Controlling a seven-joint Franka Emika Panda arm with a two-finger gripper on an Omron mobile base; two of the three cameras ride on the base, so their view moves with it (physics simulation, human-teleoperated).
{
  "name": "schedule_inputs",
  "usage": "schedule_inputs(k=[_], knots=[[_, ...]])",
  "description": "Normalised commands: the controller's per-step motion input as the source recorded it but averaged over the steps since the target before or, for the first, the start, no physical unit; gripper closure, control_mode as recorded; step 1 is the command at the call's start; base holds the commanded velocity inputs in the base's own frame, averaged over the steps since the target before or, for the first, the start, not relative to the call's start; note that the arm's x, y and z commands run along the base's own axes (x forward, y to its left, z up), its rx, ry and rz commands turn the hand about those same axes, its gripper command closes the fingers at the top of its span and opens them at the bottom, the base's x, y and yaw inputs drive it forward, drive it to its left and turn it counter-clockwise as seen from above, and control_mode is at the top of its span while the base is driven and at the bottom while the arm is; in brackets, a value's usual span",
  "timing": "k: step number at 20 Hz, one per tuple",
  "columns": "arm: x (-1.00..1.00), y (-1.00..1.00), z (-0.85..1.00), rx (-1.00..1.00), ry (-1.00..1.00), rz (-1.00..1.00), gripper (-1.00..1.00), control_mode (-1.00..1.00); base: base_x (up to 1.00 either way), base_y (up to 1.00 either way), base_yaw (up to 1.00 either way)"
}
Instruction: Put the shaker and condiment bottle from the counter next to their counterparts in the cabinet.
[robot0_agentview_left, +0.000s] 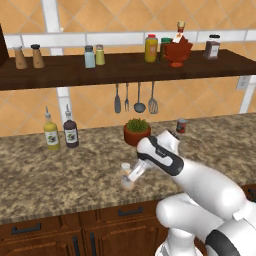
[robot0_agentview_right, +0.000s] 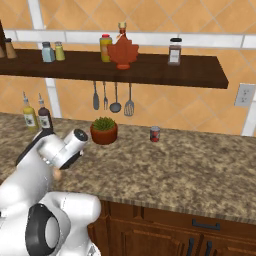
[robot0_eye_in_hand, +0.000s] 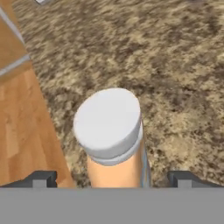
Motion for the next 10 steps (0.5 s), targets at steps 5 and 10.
schedule_inputs(k=[5, 10], knots=[[0.00, 0.02, -0.59, -0.01, 0.00, -0.10, 1.00, -1.00, 0.00, 0.00, 0.00], [-0.08, -0.27, 0.19, 0.11, 0.00, 0.00, 1.00, -1.00, 0.00, 0.00, 0.00]])
